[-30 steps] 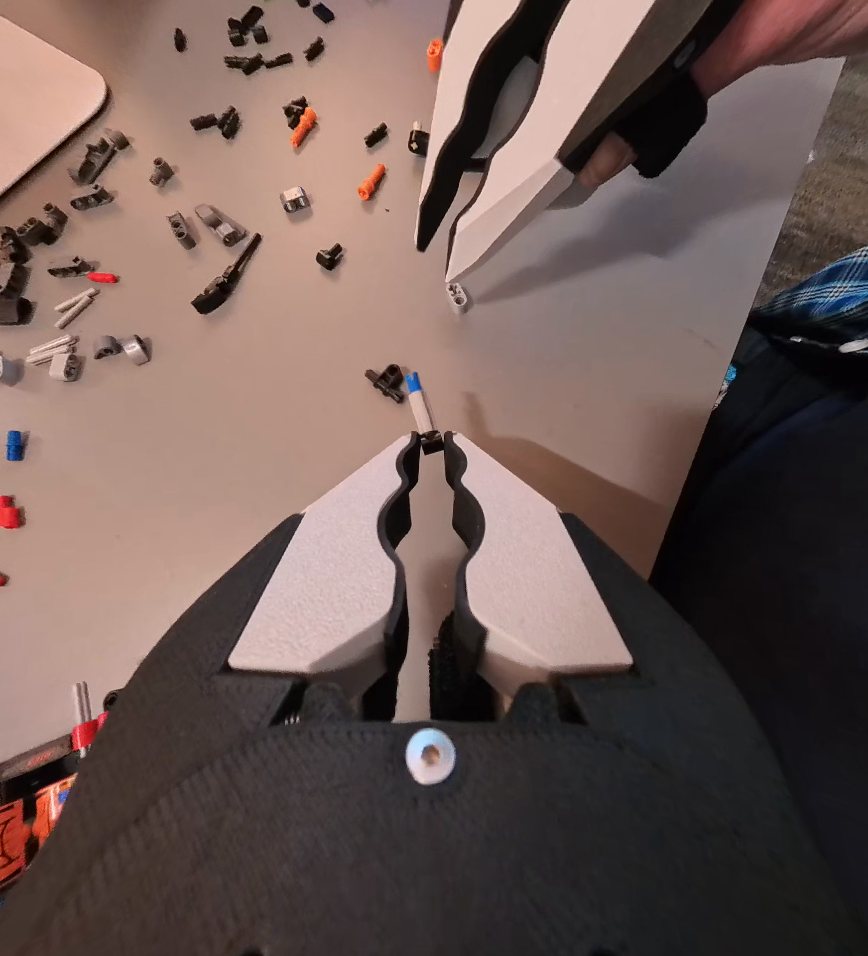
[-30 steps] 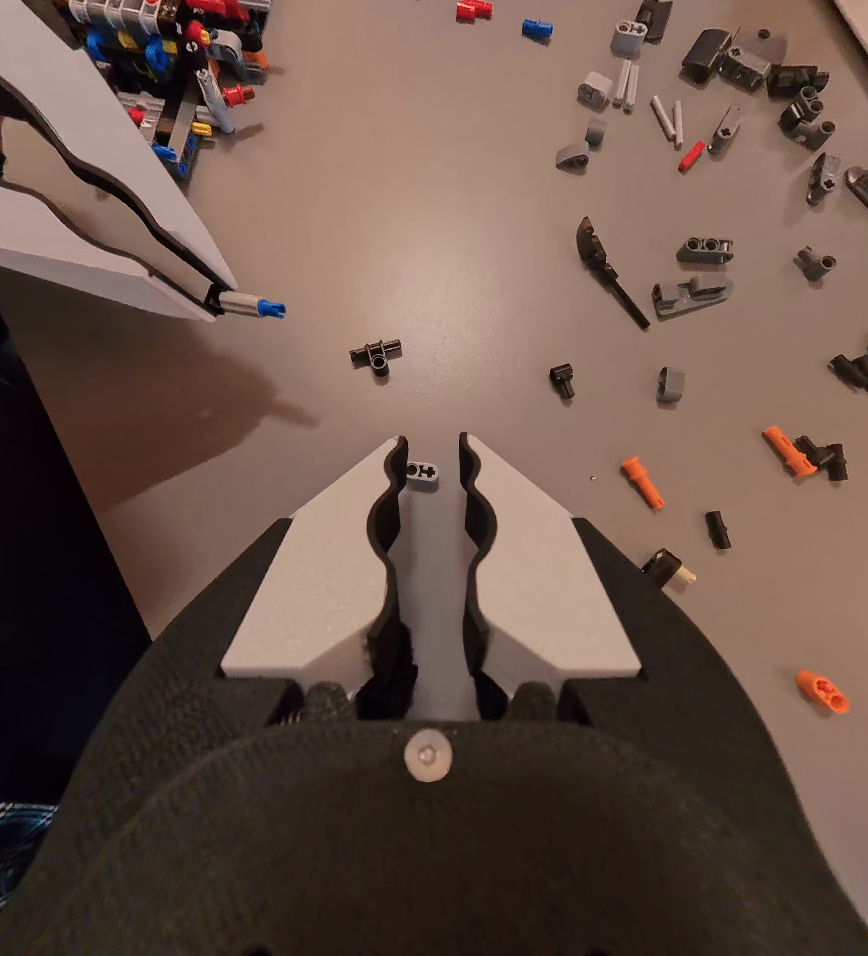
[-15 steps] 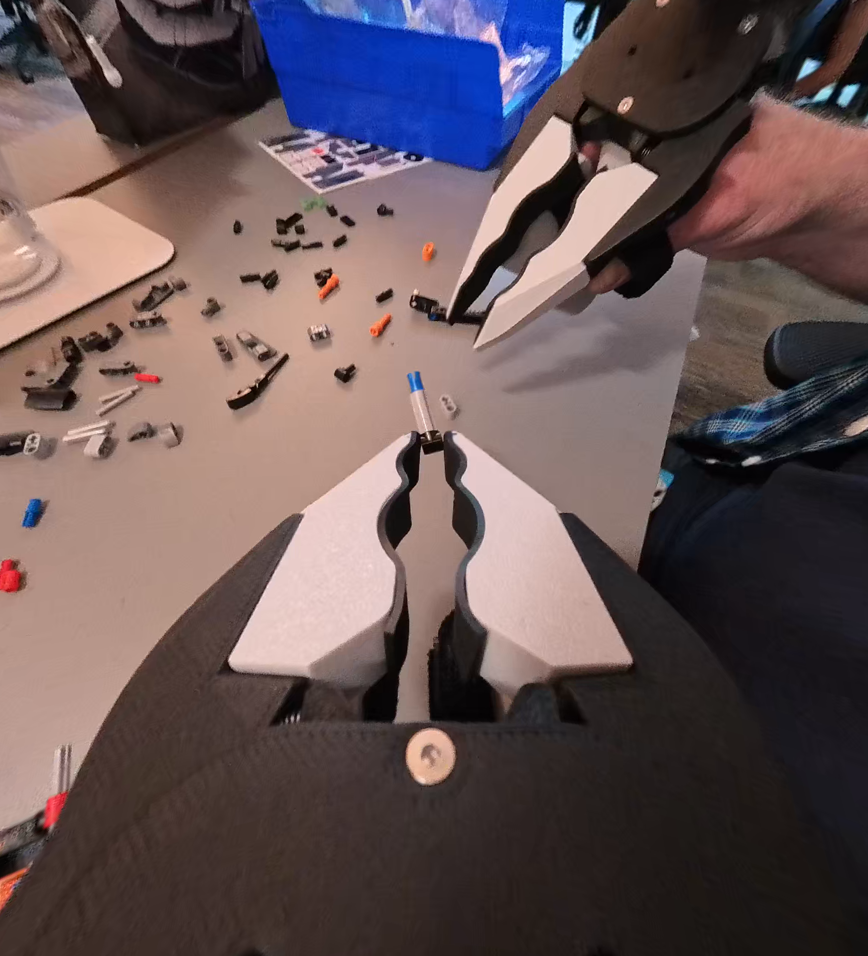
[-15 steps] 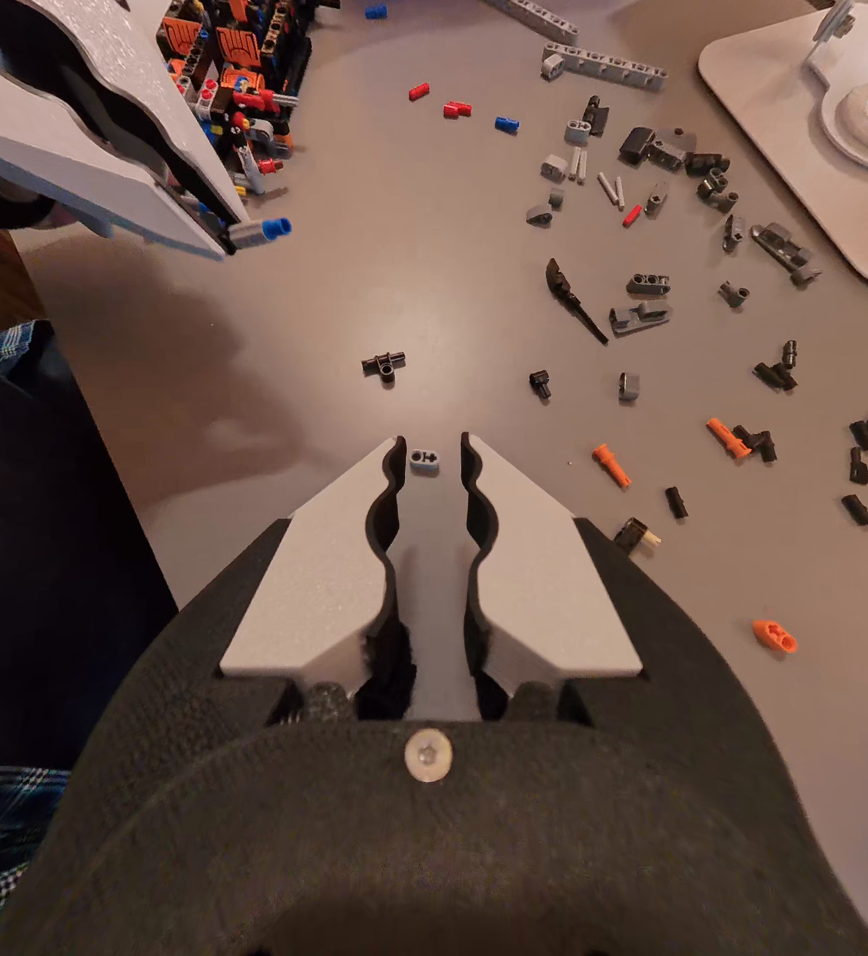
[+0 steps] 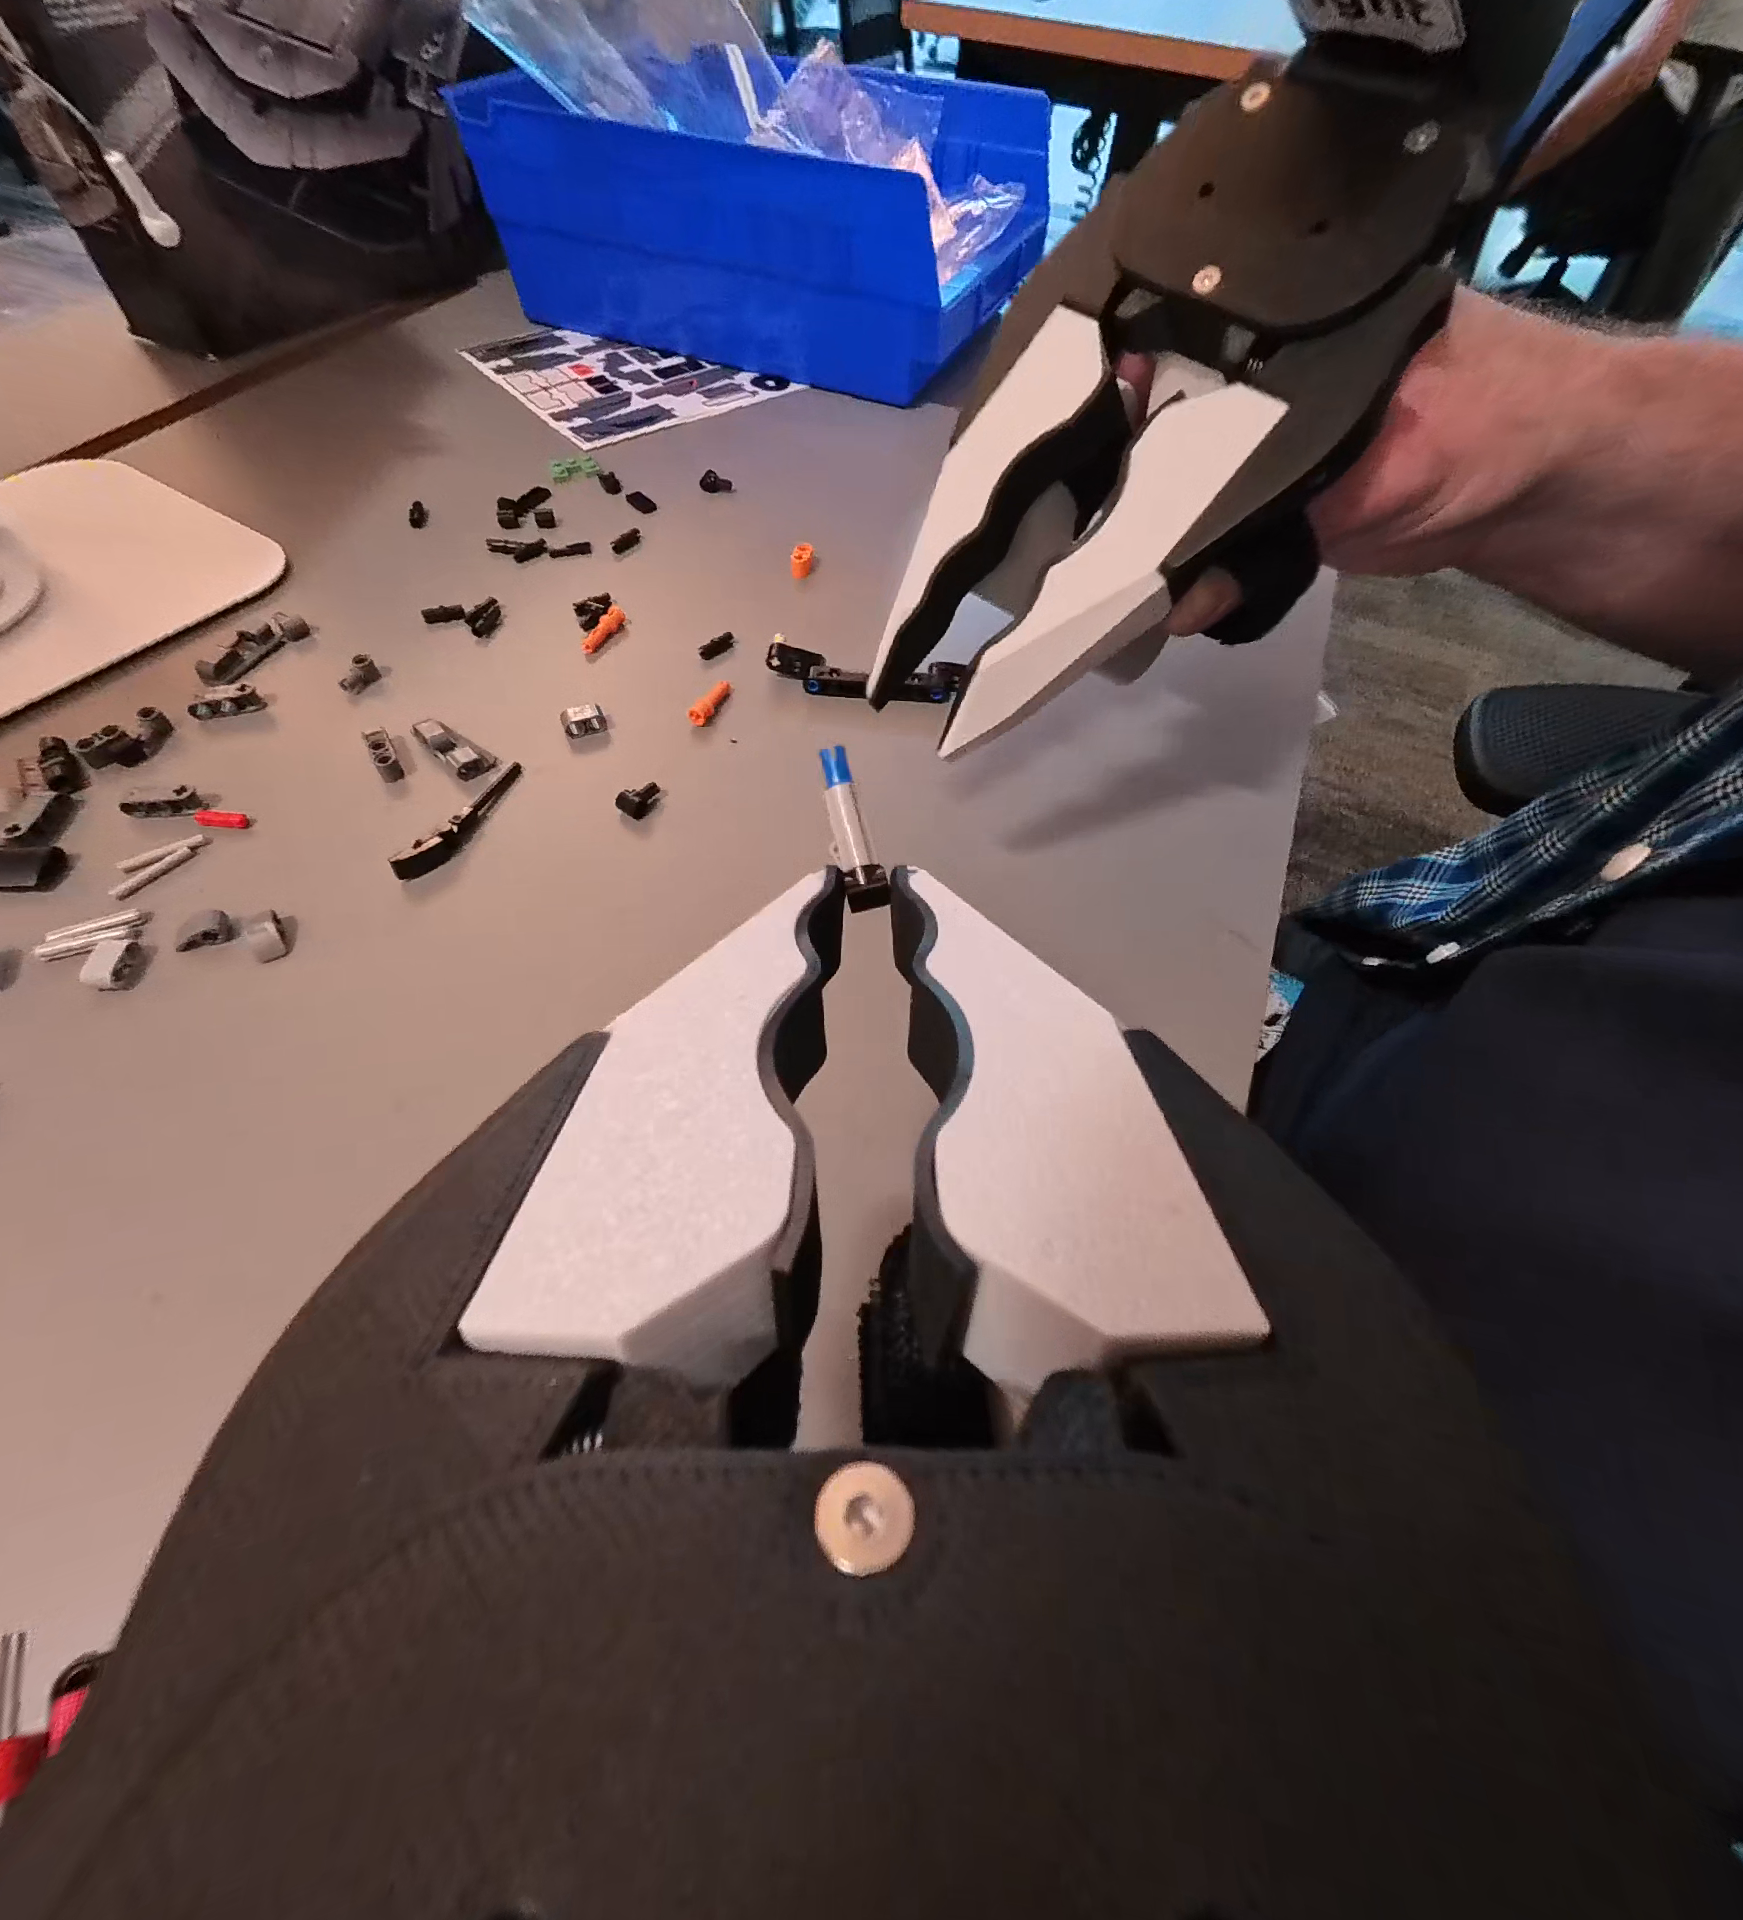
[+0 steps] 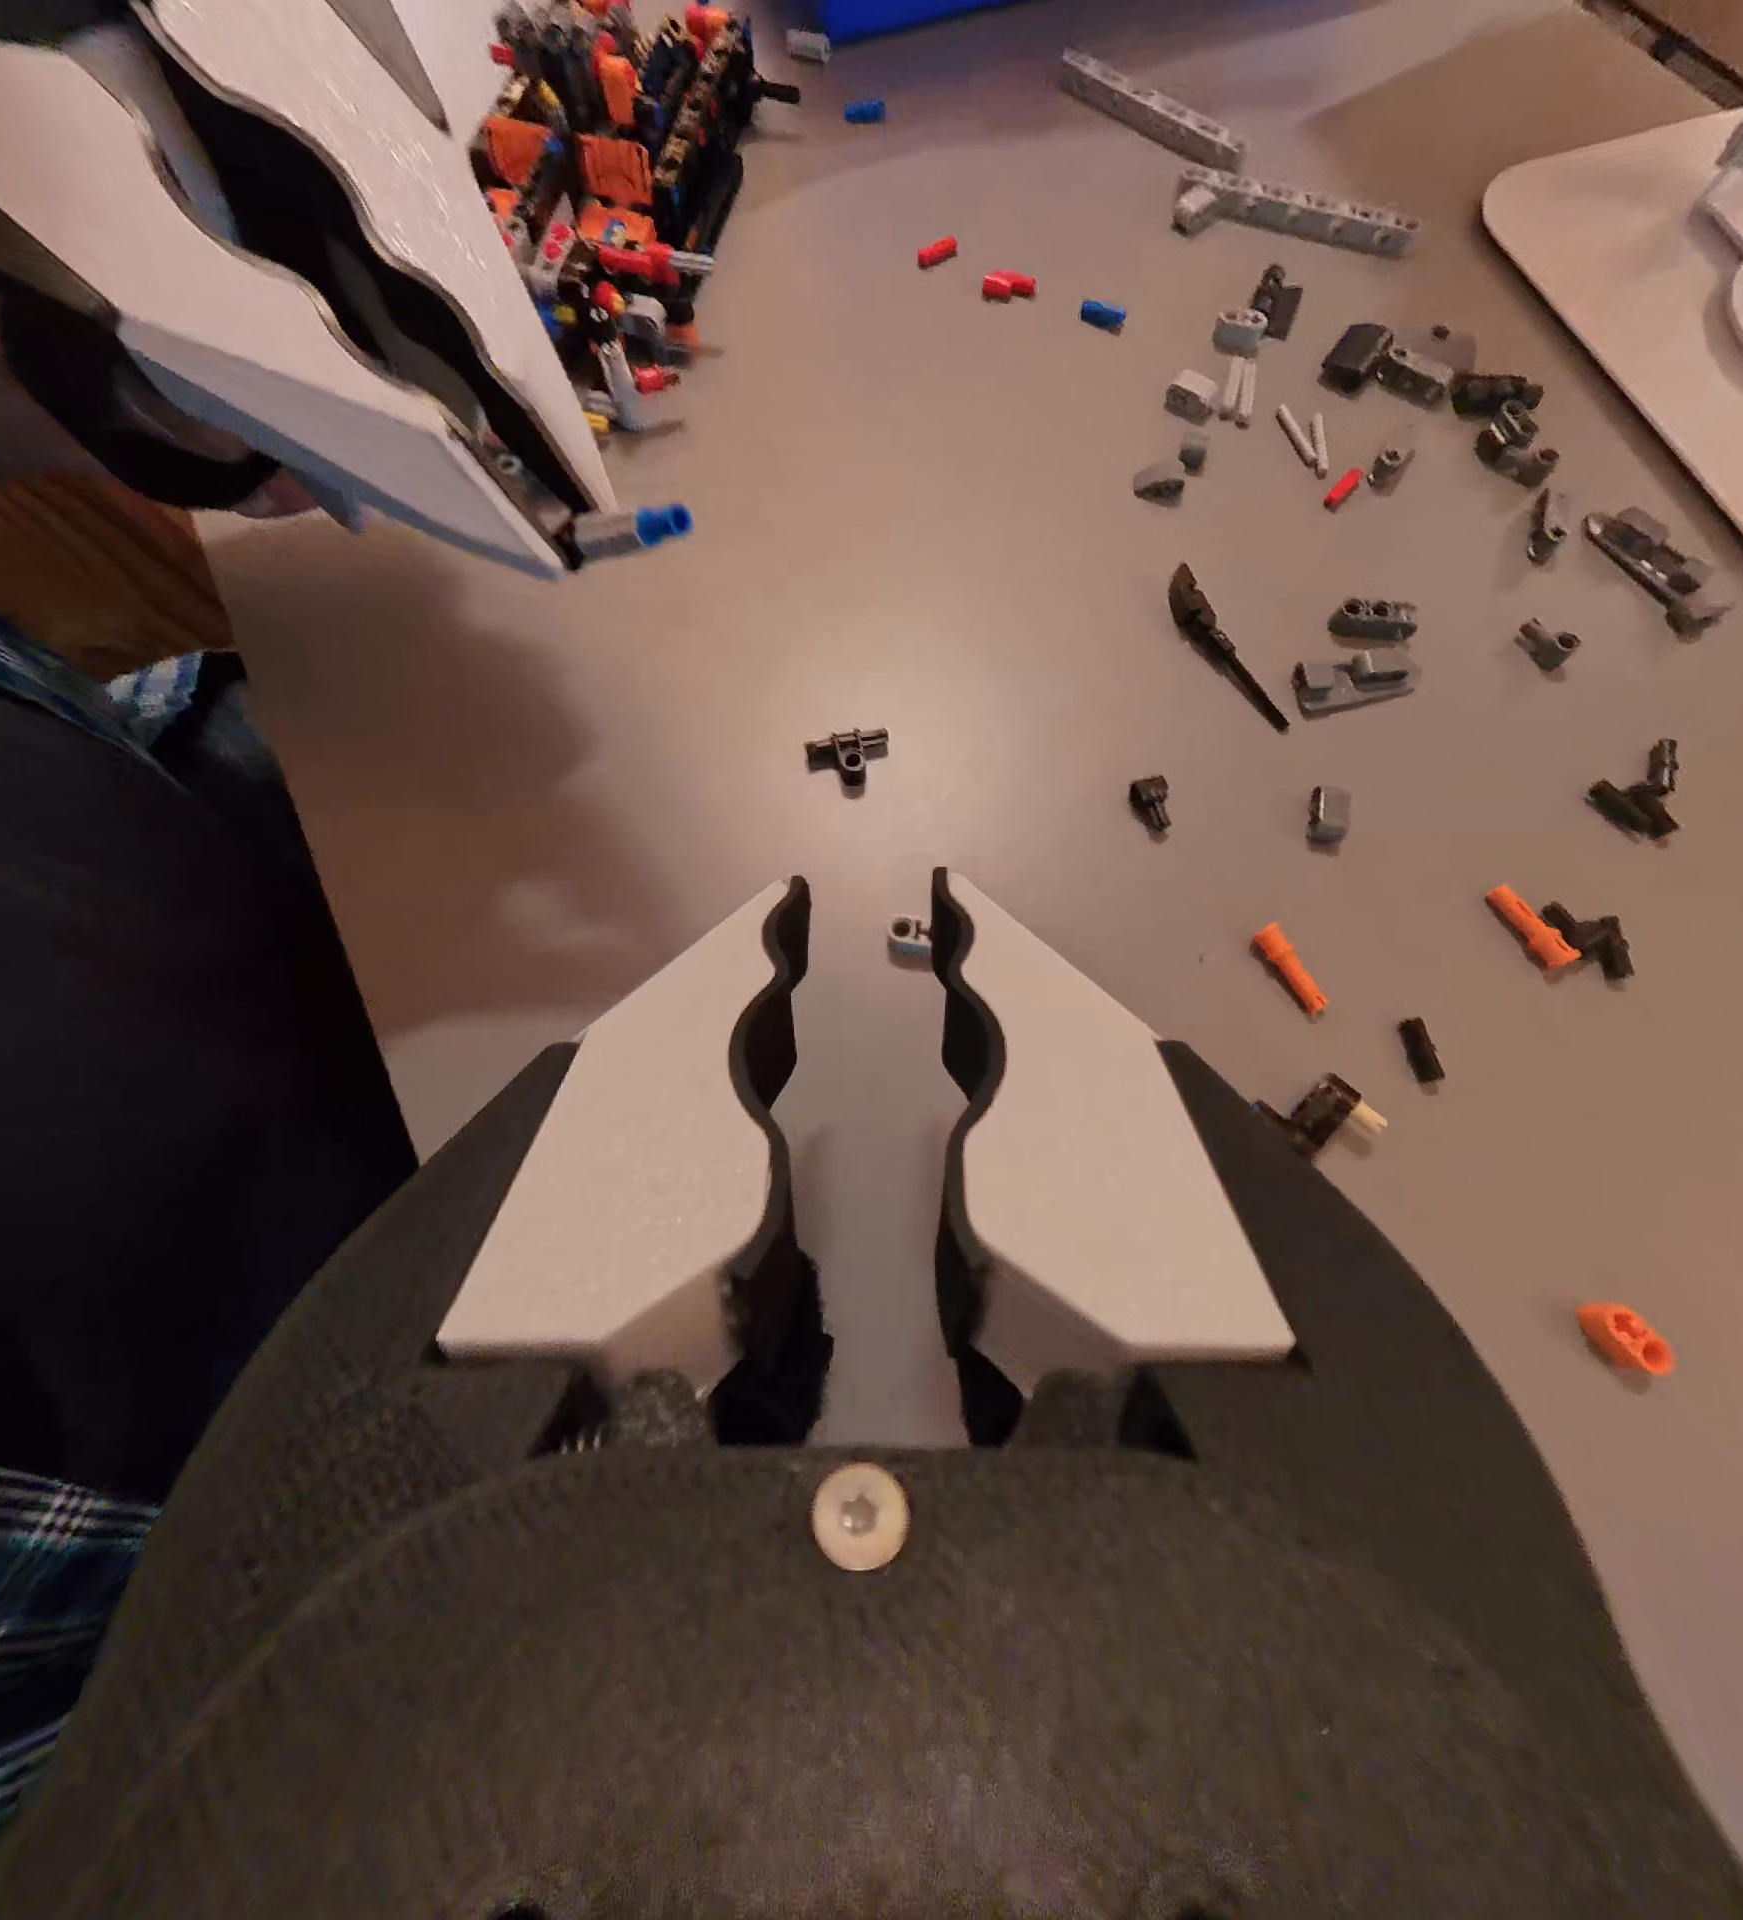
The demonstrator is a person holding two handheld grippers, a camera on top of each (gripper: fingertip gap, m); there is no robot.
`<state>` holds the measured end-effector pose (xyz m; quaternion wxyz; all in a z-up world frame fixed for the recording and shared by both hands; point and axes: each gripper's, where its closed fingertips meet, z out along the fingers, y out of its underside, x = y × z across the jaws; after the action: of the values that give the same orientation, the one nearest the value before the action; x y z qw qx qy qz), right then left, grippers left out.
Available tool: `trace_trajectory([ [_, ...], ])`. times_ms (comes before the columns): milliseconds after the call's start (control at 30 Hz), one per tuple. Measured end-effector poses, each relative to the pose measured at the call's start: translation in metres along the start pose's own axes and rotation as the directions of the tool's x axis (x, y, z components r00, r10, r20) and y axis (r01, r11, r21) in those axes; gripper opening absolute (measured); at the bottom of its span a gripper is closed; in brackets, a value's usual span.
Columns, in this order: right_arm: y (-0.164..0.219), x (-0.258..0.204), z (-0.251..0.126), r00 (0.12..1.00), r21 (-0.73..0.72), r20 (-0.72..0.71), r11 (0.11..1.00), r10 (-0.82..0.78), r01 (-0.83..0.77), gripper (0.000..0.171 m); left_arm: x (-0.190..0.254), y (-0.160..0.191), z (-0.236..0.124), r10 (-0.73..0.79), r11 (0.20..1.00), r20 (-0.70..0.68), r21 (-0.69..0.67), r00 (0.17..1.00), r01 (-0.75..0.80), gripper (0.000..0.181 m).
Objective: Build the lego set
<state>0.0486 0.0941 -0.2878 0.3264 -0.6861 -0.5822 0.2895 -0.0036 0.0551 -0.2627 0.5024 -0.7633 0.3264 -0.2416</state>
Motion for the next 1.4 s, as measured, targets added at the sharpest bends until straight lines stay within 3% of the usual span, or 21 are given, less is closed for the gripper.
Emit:
trace_trajectory([
  [100, 0.007, 0.005, 0.003, 1.000, -0.048, -0.019, 0.999, -0.019, 0.018, 0.021, 0.004, 0.005, 0.003, 0.002, 0.999, -0.023, -0.035, 1.000, -0.003, 0.007],
  [267, 0.028, 0.010, 0.015, 0.996, -0.173, -0.009, 0.981, -0.092, 0.089, 0.024, 0.006, 0.036, 0.012, 0.071, 0.961, -0.025, -0.265, 0.997, -0.075, 0.008],
  [500, 0.030, 0.004, 0.026, 0.994, -0.188, 0.035, 0.977, -0.100, 0.105, 0.021, 0.016, 0.071, 0.022, 0.094, 0.887, -0.076, -0.446, 0.993, -0.118, 0.008],
  [933, 0.036, 0.010, 0.030, 0.994, -0.180, 0.043, 0.978, -0.097, 0.104, 0.022, 0.013, 0.076, 0.030, 0.088, 0.855, -0.028, -0.510, 0.996, -0.090, 0.021],
  [1133, 0.035, 0.012, 0.036, 0.971, -0.194, 0.093, 0.952, -0.221, 0.236, 0.024, 0.008, 0.081, 0.035, 0.106, 0.843, 0.027, -0.533, 0.994, -0.075, 0.006],
  [1400, 0.034, 0.011, 0.041, 0.891, -0.188, 0.242, 0.882, -0.385, 0.432, 0.019, 0.008, 0.080, 0.035, 0.119, 0.849, 0.027, -0.522, 0.993, -0.088, 0.006],
])
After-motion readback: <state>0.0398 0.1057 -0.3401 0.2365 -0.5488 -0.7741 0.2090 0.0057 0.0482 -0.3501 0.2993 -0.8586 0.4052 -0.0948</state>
